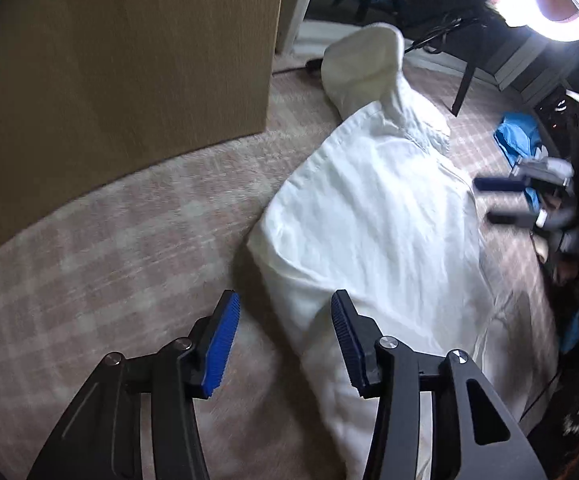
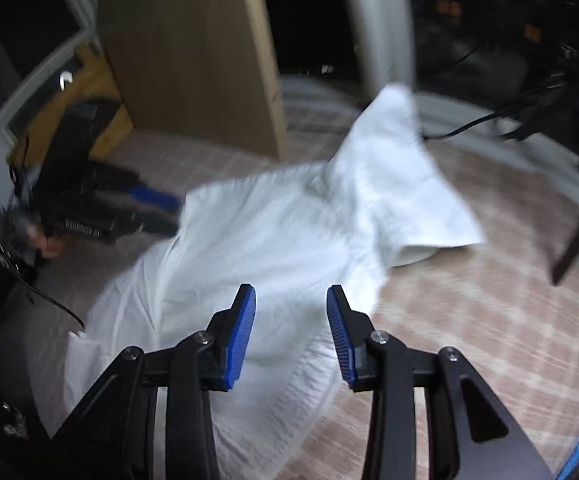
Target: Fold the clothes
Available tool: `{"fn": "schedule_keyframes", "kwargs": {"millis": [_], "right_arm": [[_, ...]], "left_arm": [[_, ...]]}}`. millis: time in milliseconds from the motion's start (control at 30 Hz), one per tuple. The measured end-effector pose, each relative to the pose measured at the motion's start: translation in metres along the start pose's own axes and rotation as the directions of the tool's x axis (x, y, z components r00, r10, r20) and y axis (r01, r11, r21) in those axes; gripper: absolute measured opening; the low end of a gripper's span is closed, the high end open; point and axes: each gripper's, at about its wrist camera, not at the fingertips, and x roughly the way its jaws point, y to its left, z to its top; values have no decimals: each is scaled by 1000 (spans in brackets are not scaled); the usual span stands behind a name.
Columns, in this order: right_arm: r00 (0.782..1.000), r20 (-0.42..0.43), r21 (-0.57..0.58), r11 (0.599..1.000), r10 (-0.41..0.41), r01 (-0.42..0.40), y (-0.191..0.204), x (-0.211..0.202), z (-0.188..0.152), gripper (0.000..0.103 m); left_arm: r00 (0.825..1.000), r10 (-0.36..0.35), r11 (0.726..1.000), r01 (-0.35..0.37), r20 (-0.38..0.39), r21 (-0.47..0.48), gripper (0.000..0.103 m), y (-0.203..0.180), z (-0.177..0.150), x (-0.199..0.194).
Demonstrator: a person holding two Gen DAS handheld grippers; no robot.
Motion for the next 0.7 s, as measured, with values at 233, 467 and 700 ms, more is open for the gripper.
{"fn": "schedule_keyframes", "kwargs": {"millis": [233, 467, 700], "right_arm": [[1000, 17, 129, 991, 25, -27, -32, -8, -3, 37], [998, -7, 127, 990, 61, -59, -36, -37, -45, 36], [996, -86, -11, 1000, 10, -11, -3, -4, -48, 35]], "left_arm": [[999, -4, 998, 0, 52, 66, 4, -10, 17, 4], [997, 12, 998, -16, 78, 59, 4, -13, 14, -2], [998, 24, 996, -29, 63, 81, 4, -28, 20, 10]]}}
